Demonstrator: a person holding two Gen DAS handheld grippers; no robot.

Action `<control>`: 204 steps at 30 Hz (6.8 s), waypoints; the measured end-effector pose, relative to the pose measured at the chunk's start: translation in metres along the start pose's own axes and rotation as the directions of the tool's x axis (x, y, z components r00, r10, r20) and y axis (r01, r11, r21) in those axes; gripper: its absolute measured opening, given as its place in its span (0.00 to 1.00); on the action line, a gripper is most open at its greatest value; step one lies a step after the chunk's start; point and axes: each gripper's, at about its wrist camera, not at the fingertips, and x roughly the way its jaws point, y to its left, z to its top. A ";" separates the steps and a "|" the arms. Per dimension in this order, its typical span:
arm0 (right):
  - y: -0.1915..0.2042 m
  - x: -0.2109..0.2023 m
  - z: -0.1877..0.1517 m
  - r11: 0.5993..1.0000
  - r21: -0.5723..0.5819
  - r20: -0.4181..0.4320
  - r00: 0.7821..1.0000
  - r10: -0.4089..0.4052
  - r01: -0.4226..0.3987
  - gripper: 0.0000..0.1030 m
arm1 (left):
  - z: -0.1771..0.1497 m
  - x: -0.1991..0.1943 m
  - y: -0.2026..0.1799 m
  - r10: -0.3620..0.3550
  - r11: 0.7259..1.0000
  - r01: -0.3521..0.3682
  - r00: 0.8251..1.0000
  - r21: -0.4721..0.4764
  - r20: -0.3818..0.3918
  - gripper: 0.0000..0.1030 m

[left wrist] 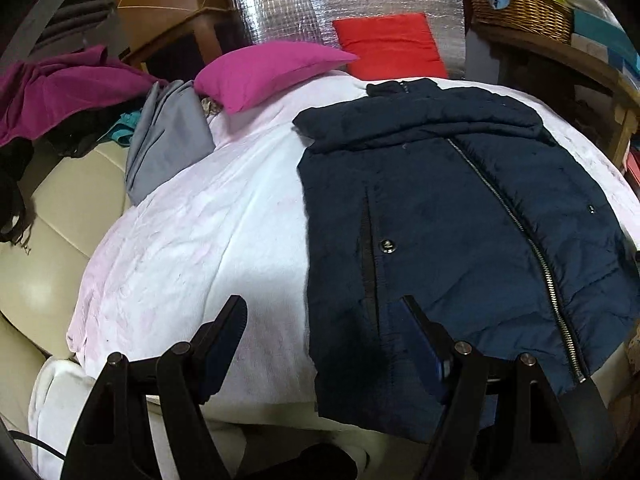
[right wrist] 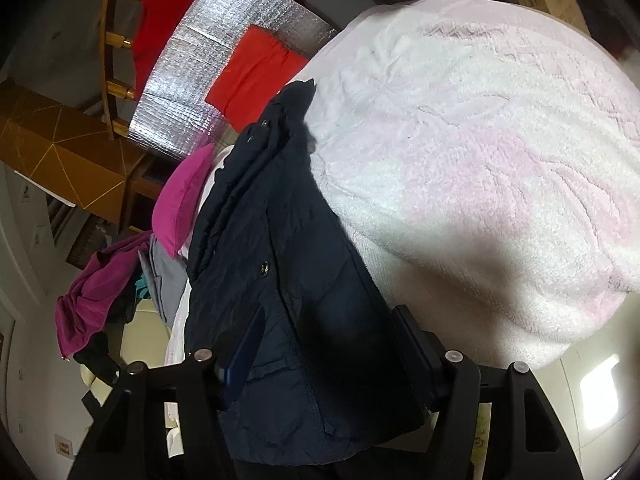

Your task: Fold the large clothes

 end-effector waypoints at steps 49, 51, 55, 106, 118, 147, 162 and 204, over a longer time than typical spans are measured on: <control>0.010 0.032 -0.003 0.998 -0.033 -0.038 0.998 -0.054 0.053 0.73 | -0.014 0.084 0.058 -0.345 0.907 0.295 0.929 -0.302 -0.130 0.70; 0.018 0.032 -0.008 0.998 -0.064 -0.057 0.998 -0.020 0.016 0.71 | -0.017 0.085 0.058 -0.387 0.888 0.331 0.913 -0.318 -0.130 0.49; 0.029 0.028 -0.011 0.994 -0.111 -0.071 0.997 0.003 -0.011 0.59 | -0.021 0.090 0.055 -0.425 0.873 0.359 0.892 -0.329 -0.153 0.43; 0.066 0.046 -0.020 0.944 -0.330 -0.140 0.987 -0.073 0.023 0.16 | -0.019 0.084 0.035 -0.614 0.766 0.540 0.775 -0.349 -0.148 0.14; 0.155 0.023 0.089 0.924 -0.375 0.087 0.990 0.111 -0.071 0.11 | 0.097 0.049 0.069 -0.682 0.631 0.677 0.717 -0.378 0.145 0.11; 0.110 0.320 0.358 0.947 0.248 0.062 0.979 0.196 -0.205 0.30 | 0.298 0.365 0.087 -0.673 0.481 0.610 0.717 -0.630 0.180 0.26; 0.119 0.159 0.263 0.956 0.092 0.135 0.954 0.267 -0.280 1.00 | 0.205 0.193 0.100 -0.371 0.499 0.503 0.860 -0.706 0.351 0.83; 0.089 0.146 0.120 0.991 0.121 0.142 0.987 -0.072 0.055 0.31 | 0.115 0.141 0.088 -0.385 0.503 0.440 0.885 -0.744 0.264 0.06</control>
